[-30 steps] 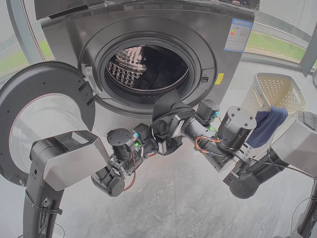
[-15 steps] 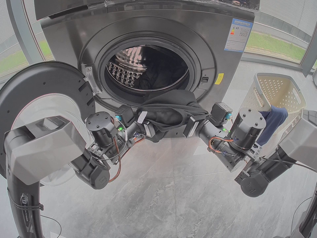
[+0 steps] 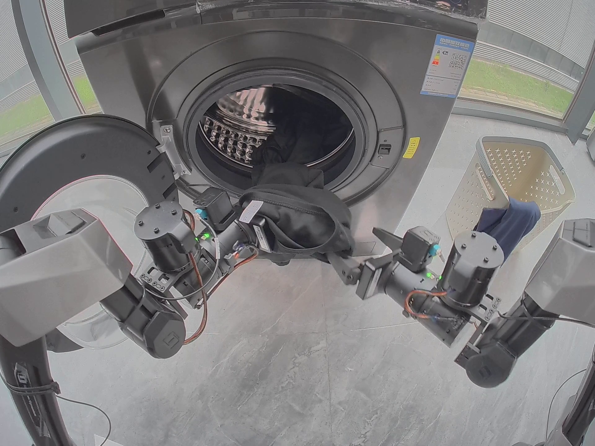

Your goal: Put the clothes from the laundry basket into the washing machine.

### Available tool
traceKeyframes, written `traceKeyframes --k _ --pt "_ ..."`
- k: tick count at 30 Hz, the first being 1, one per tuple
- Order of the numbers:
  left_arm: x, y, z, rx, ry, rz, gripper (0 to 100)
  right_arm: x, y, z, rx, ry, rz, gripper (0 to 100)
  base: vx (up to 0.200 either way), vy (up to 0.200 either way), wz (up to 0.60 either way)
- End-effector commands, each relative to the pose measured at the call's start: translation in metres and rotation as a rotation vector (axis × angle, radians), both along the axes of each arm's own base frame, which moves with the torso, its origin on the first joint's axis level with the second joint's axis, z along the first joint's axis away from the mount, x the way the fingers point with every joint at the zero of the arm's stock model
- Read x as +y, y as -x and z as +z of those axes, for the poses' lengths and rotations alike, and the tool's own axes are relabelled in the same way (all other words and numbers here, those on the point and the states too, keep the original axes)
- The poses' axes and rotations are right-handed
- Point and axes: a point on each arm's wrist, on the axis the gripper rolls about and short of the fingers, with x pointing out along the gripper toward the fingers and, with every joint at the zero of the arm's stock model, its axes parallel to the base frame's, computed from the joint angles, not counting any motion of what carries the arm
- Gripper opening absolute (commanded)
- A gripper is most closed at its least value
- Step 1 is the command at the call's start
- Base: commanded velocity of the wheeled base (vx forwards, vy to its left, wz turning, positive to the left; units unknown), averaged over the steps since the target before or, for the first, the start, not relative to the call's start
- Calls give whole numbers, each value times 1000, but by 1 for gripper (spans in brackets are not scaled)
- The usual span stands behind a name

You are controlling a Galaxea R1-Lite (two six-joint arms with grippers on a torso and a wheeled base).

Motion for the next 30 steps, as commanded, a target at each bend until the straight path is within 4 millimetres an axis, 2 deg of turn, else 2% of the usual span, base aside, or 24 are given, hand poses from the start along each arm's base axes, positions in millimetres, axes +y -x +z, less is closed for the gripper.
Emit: traceKeyframes --k 1,3,4,5,9,12,17,22,30 --pt "15 26 23 -18 17 -4 0 -24 37 -17 49 84 116 100 0 0 0" --pt "17 29 24 -15 18 -5 0 -27 41 -17 58 89 133 100 0 0 0" --pt "21 37 26 3 30 -14 0 -36 54 -18 81 103 163 100 0 0 0" --pt "24 41 26 15 41 -13 0 -39 59 -20 94 112 166 100 0 0 0" --pt "34 58 27 58 61 -20 0 -48 68 -24 124 135 164 100 0 0 0" --pt "43 75 35 52 68 -24 0 -51 62 -19 104 118 134 100 0 0 0" --pt "50 84 37 59 70 -22 0 -66 49 -7 64 85 58 100 0 0 0" --pt "54 86 30 92 62 -20 0 -77 38 -6 61 76 -12 100 0 0 0" --pt "57 91 26 103 40 -60 0 -78 34 -4 56 61 -76 100 0 0 0"
